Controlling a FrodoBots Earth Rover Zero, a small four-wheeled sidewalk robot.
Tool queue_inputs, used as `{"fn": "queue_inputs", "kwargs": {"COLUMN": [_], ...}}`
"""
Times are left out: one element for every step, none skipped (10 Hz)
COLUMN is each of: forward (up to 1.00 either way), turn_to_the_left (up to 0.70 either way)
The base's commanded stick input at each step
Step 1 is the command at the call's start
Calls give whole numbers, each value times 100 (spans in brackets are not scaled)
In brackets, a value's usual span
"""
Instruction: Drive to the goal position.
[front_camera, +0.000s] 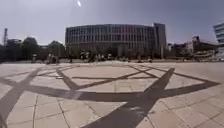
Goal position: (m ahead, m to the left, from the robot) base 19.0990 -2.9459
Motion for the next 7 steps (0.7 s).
{"fn": "queue_inputs", "kwargs": {"forward": [100, 100, 100, 100, 100, 100, 100], "turn_to_the_left": [0, 0, 0, 0, 0, 0, 0]}}
